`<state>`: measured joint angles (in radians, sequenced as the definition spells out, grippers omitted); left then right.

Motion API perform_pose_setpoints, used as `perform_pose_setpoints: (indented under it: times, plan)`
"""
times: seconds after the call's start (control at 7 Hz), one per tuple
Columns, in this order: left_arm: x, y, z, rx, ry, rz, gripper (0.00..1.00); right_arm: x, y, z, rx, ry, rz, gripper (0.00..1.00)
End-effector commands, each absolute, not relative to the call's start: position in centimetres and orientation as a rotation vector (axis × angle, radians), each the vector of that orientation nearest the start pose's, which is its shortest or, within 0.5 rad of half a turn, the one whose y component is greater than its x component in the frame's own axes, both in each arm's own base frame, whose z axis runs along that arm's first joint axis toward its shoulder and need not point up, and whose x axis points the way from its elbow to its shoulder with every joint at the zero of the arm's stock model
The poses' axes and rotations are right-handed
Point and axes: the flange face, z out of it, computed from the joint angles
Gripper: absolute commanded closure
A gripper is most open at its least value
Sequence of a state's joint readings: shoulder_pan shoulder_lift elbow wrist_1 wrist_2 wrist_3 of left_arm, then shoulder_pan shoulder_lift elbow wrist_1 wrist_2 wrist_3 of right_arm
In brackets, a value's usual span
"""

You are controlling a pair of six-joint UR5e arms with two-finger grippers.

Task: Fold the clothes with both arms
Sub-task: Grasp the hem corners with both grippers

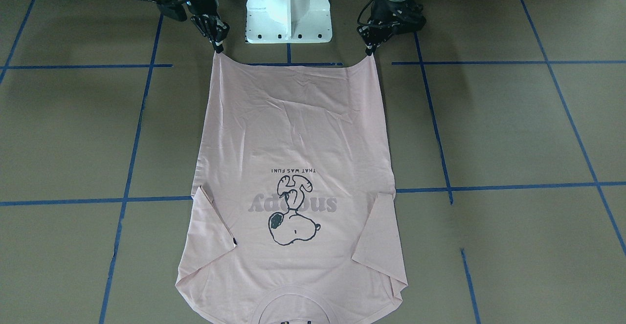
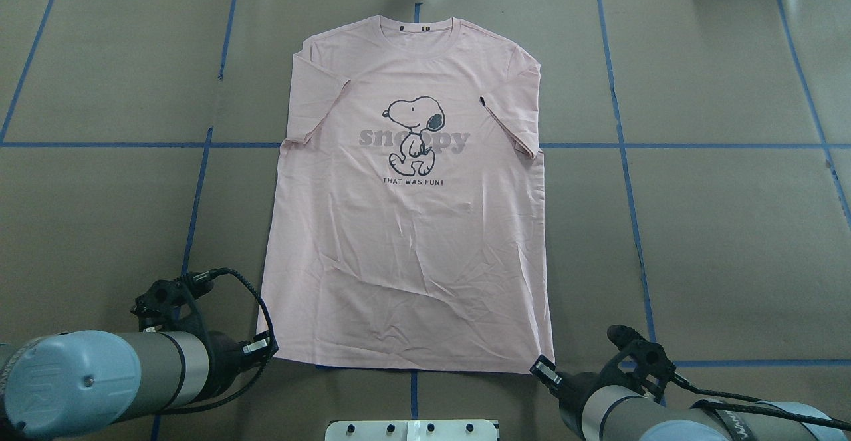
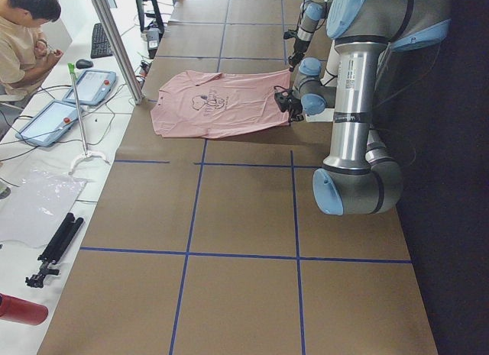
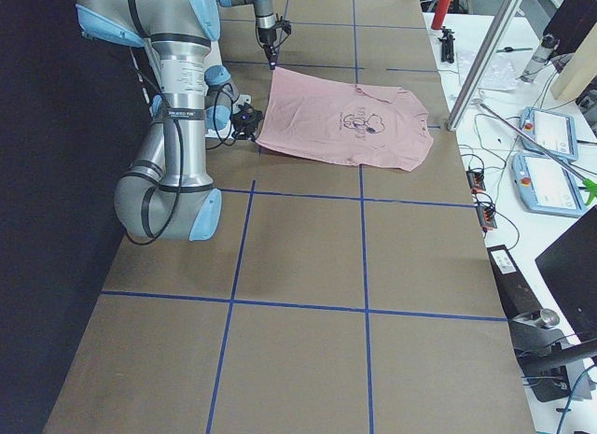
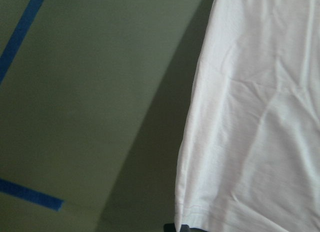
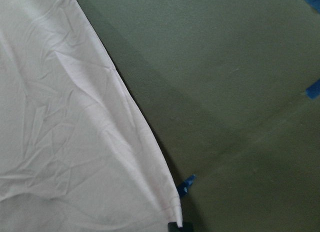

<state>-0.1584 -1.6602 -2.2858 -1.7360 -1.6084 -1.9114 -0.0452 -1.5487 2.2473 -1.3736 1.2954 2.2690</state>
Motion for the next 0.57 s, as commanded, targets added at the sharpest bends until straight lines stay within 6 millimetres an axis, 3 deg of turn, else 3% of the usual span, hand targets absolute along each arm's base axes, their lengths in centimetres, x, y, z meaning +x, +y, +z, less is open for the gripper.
perform_pose_setpoints:
  times: [0.0, 0.14, 0.29, 0.43]
  plan:
    - [39.7, -16.3, 23.8, -0.293, 0.982, -0.532, 1.00, -42.0, -12.1, 30.5, -0.123, -0.965, 0.689, 1.00]
    - [38.5, -16.6, 22.8, -0.308, 1.010, -0.562, 1.00, -40.1, -12.8, 29.6, -0.124, -0.982, 0.702, 1.00]
    - [39.3, -17.3, 23.6, -0.291, 0.990, -0.574, 1.00, -38.7, -16.5, 29.5, -0.079, -0.997, 0.783, 1.00]
    - [41.1, -19.3, 23.9, -0.257, 0.986, -0.595, 1.00, -37.6, -19.8, 28.8, -0.035, -1.019, 0.836, 1.00]
